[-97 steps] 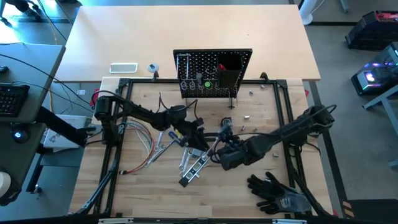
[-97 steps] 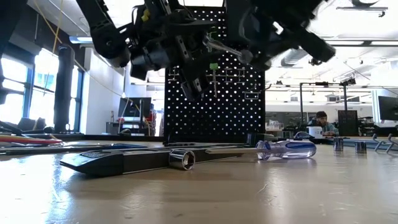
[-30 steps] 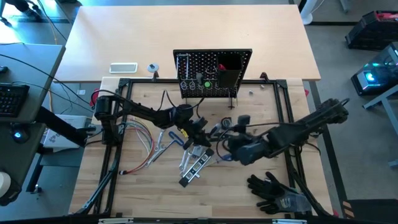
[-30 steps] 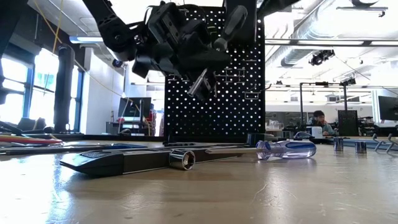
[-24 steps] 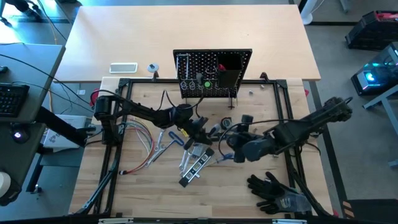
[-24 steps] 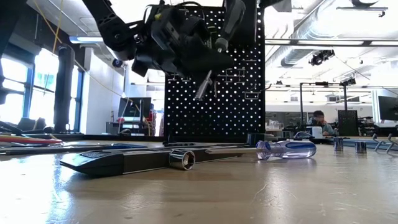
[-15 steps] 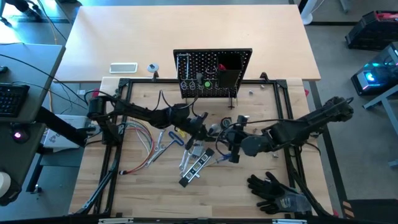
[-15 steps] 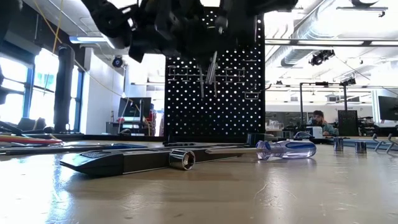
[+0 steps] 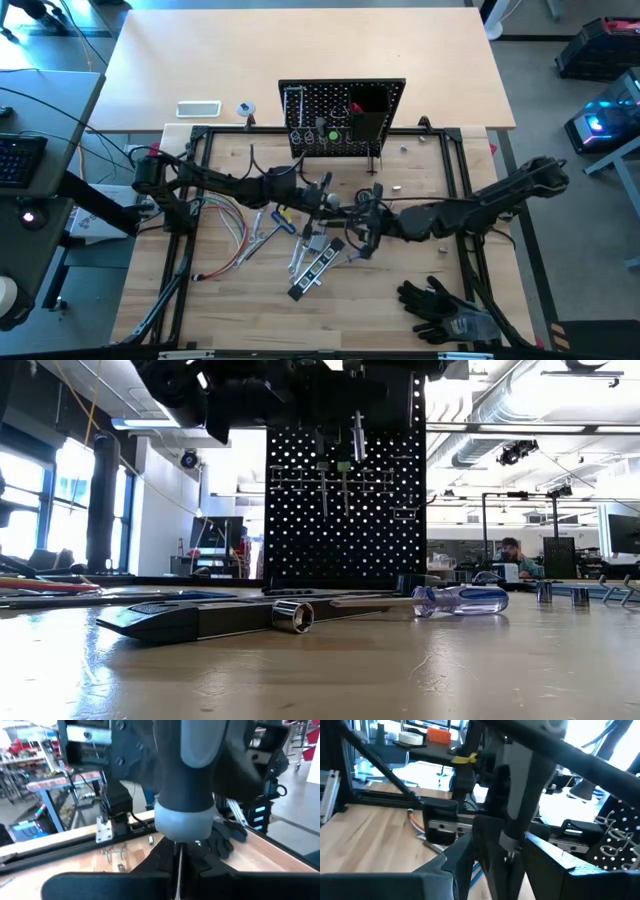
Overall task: Hang tools onto peg board
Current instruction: Hang the gray screwdriver on the peg board
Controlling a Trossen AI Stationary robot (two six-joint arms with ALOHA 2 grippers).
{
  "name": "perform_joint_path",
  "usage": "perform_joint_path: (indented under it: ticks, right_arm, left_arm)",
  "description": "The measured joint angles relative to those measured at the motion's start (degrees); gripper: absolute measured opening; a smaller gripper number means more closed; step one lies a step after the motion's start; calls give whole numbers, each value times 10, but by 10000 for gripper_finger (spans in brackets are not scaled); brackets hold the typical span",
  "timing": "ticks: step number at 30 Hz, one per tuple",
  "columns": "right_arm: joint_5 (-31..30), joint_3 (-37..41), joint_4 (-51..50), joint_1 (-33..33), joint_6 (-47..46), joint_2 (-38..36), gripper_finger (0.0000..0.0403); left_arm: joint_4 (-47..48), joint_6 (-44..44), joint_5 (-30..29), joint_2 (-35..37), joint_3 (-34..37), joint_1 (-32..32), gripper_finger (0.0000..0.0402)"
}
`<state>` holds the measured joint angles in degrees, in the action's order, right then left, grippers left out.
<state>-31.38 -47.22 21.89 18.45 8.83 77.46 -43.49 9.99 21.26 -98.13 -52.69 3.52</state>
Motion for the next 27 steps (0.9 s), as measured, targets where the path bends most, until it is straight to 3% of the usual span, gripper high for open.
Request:
perform_joint_path:
  ticks: [18,27]
  right_arm:
    - [75,6,118,-57,22,53,154]
    - [75,5,109,-57,27,53,76]
  left_arm:
    - [11,37,-52,0,0,-18,0]
    - [8,38,-60,-1,0,-18,0]
